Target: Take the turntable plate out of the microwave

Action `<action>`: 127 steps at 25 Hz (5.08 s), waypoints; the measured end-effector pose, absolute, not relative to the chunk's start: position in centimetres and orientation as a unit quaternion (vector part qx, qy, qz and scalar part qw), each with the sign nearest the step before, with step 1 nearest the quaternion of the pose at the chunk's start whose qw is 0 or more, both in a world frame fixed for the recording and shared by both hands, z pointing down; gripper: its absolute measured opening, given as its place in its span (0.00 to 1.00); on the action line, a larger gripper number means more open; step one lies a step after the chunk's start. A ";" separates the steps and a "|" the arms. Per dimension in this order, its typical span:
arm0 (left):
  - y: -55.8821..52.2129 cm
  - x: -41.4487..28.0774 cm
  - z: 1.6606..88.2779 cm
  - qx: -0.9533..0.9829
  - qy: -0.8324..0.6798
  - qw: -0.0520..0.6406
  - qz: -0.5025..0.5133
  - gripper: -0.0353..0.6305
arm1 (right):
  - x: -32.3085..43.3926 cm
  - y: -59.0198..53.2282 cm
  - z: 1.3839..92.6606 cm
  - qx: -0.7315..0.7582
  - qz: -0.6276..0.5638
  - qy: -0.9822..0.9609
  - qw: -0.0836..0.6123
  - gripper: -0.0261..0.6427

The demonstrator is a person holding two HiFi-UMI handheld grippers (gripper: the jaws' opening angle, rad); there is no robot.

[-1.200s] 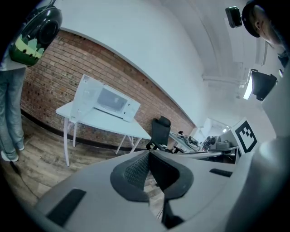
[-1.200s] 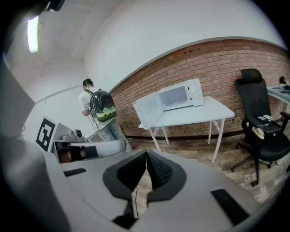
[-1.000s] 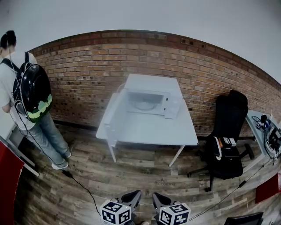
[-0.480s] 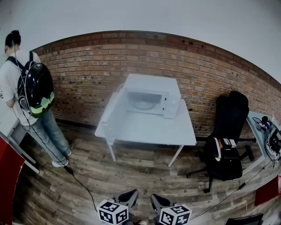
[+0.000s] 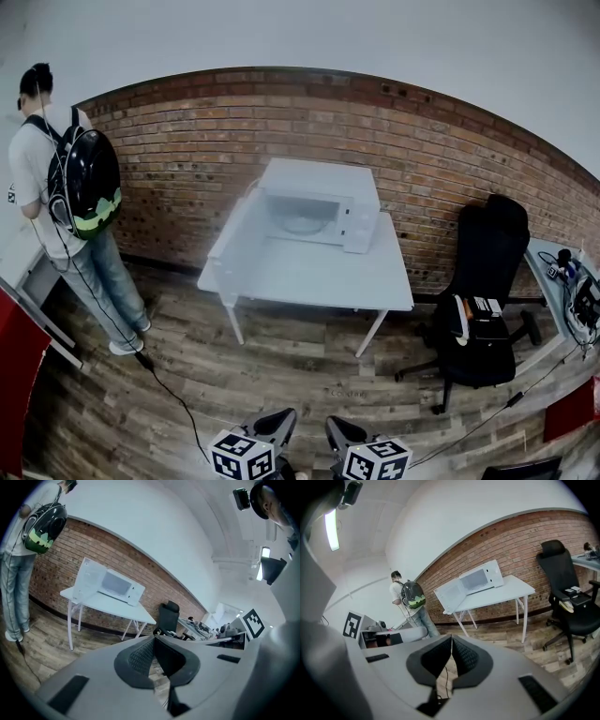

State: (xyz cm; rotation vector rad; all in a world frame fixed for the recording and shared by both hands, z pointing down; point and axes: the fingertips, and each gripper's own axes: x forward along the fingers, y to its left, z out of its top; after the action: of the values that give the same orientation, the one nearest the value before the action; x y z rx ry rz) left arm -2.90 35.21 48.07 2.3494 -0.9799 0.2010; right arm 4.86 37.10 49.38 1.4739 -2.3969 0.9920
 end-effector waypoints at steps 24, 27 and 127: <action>14.4 -4.3 47.7 0.888 -0.355 0.285 0.070 0.07 | 3.6 16.6 48.1 0.515 0.301 -0.798 0.085 0.07; 11.2 -4.8 47.3 0.892 -0.351 0.277 0.067 0.07 | 2.5 13.4 47.8 0.514 0.301 -0.799 0.085 0.07; -32.6 0.1 54.4 0.820 -0.373 0.433 0.048 0.07 | 8.9 -37.3 59.4 0.464 0.614 -0.614 -0.177 0.12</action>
State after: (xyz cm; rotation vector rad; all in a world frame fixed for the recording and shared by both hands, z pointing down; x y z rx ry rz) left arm 0.14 -32.61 54.37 2.0424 -0.9284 0.1200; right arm 8.87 -37.34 59.42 1.6503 -2.1814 2.1811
